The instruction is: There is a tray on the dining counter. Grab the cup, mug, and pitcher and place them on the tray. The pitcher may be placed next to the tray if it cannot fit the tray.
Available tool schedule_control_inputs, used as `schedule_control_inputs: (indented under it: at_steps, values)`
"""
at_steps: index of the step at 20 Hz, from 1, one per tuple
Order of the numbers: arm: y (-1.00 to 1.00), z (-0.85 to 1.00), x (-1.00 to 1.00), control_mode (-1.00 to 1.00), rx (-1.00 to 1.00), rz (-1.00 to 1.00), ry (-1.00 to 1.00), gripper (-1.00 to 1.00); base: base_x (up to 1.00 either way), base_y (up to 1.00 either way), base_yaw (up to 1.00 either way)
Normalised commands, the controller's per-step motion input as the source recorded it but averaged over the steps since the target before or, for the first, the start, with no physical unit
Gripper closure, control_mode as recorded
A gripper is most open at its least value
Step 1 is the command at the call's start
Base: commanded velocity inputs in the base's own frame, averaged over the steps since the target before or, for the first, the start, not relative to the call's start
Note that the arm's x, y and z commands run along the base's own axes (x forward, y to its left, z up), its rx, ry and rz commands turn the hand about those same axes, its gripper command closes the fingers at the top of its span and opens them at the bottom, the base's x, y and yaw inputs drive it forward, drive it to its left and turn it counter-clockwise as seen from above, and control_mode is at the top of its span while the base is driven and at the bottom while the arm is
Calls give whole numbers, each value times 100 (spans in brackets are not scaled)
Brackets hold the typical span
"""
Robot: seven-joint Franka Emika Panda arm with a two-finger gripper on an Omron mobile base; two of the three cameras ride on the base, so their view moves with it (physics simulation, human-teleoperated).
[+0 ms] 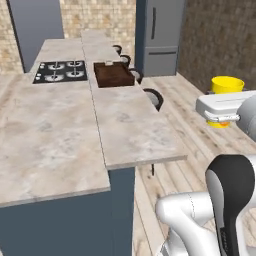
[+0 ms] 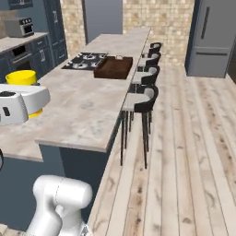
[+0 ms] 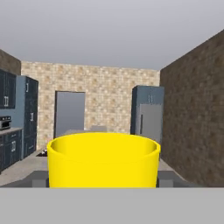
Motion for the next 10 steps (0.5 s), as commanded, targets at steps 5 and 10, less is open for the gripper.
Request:
schedule_control_inputs:
  at_steps: [5,10]
  values:
    - [0,0,0,100,0,0,0,100,28,-100,22]
    - [0,0,0,100,0,0,0,100,37,-94,31]
